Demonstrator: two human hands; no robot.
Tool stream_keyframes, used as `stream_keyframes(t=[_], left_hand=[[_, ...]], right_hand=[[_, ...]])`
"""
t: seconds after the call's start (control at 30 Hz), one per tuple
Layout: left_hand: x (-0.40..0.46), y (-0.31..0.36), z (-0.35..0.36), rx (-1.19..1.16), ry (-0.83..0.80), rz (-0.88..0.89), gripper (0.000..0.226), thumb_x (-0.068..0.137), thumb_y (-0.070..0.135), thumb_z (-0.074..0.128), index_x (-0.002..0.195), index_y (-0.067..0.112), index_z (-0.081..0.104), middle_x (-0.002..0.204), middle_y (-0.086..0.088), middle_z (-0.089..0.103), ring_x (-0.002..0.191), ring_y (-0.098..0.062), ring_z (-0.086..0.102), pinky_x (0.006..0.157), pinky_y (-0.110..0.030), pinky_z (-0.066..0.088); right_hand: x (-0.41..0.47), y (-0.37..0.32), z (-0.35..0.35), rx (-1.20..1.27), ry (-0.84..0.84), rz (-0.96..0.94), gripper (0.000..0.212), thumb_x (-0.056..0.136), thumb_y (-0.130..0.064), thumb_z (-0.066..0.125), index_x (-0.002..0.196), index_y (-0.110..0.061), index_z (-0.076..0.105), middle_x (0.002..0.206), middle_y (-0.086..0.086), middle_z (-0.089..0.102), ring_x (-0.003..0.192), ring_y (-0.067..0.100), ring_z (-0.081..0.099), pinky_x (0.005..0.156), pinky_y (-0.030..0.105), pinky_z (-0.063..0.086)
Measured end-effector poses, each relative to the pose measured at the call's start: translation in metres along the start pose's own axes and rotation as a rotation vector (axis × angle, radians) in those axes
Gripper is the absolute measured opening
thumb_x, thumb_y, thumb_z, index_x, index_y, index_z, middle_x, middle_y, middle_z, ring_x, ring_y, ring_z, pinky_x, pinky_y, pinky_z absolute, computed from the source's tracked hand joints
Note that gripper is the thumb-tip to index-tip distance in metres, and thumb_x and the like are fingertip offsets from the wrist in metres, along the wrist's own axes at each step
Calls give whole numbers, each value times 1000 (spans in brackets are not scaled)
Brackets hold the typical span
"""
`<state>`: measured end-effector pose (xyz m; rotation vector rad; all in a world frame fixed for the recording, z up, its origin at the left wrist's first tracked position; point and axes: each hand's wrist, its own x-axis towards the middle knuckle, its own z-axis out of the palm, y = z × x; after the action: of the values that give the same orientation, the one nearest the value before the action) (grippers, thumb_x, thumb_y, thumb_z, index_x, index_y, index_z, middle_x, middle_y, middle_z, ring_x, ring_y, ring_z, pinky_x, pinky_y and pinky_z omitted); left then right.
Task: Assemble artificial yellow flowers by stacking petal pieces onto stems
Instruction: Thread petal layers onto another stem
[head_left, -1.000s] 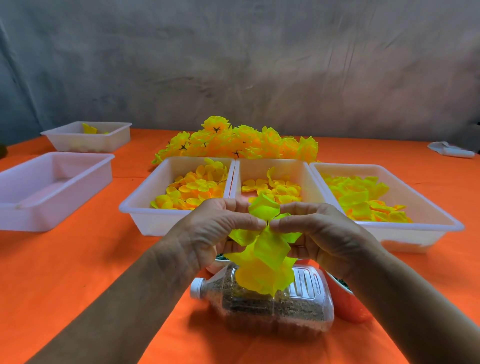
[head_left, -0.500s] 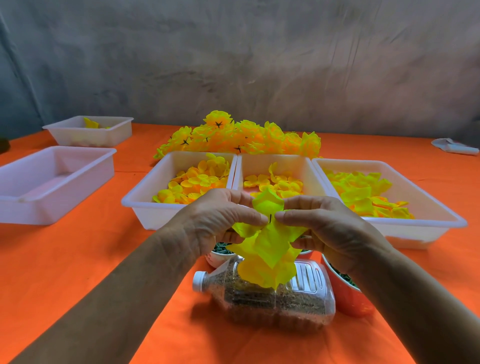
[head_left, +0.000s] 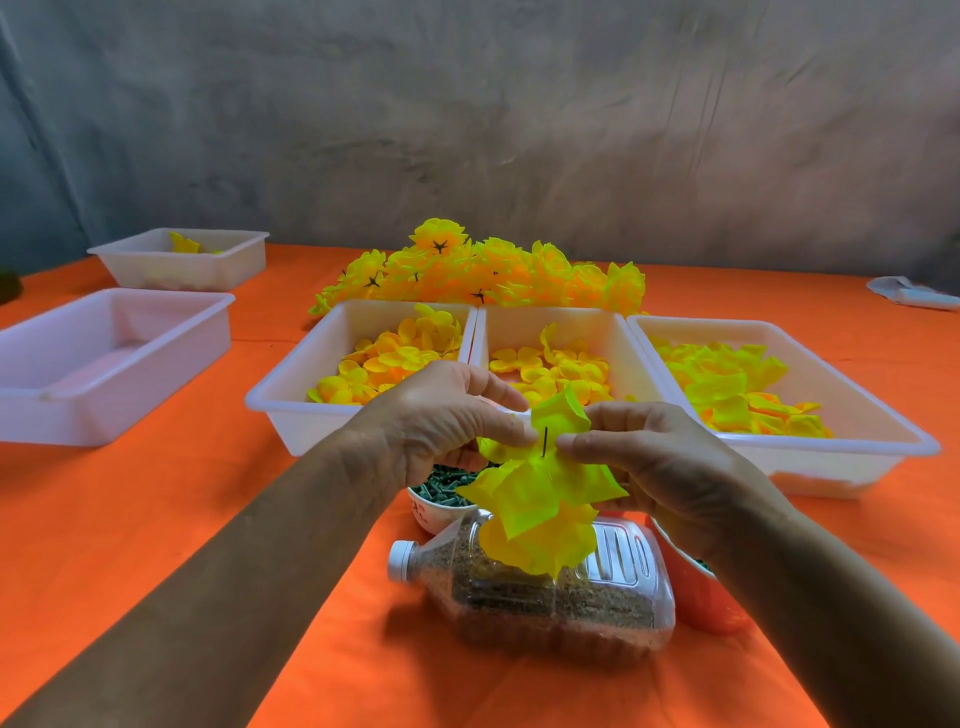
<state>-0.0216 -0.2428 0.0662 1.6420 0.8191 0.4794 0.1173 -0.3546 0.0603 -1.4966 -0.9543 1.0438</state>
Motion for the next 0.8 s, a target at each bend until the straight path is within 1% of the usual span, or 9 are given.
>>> stream_keyframes(t=[0.07,0.13,0.23,0.33,0.4,0.53,0.63,0.7,0.8], left_hand=[[1,1,0,19,-6,-2,25,72,7,77,93,14,67,77,1,63,65,-10,58,44,-17,43],[1,2,0,38,-12,-4,25,71,8,78,93,15,67,78,1,62,67,-11,58,45,-19,43],[2,3,0,63,-19,-3,26,70,7,78,92,16,67,81,0,61,68,-12,57,44,-17,42],[3,3,0,82,-23,-3,26,71,6,78,92,15,67,79,0,60,65,-11,55,42,-15,41],[3,3,1,102,-23,-1,25,70,6,78,91,15,67,77,2,58,64,-11,54,41,-15,41],[4,2,1,135,-23,0,26,69,5,79,91,14,67,75,2,54,61,-11,50,41,-16,41],[5,-1,3,165,-26,-1,27,69,6,80,91,15,67,80,-1,56,65,-15,51,43,-17,43],[5,-2,3,176,-32,1,26,69,6,80,89,16,67,86,-4,58,69,-16,52,43,-16,43],[7,-4,3,192,-31,6,25,69,6,80,89,16,67,98,-9,61,78,-20,56,44,-16,44]], right_hand=[[0,1,0,48,2,-3,10,79,-1,66,86,-7,71,77,10,72,62,17,68,57,29,55],[-1,2,2,81,-7,-13,13,78,5,65,86,-5,71,73,10,71,56,14,67,48,23,52],[-1,5,2,32,-4,-16,15,79,4,65,87,-6,71,71,7,71,53,11,65,45,18,48],[0,6,1,-2,11,-17,16,78,4,66,90,-6,71,62,0,69,44,5,60,39,11,39],[0,7,1,-5,10,-12,17,78,4,66,90,-6,71,64,2,70,47,8,62,41,12,40],[3,10,0,-89,41,-9,16,77,-1,68,88,-11,73,76,8,69,63,18,59,53,21,40],[4,12,1,-148,40,-10,14,77,-2,69,85,-13,73,62,-2,65,44,3,50,42,16,36],[4,13,2,-168,46,-18,13,77,-1,69,84,-12,72,55,-7,62,37,-1,44,40,15,34],[4,14,2,-205,51,-35,12,75,-2,71,82,-13,72,62,-6,64,39,-3,45,42,16,36]])
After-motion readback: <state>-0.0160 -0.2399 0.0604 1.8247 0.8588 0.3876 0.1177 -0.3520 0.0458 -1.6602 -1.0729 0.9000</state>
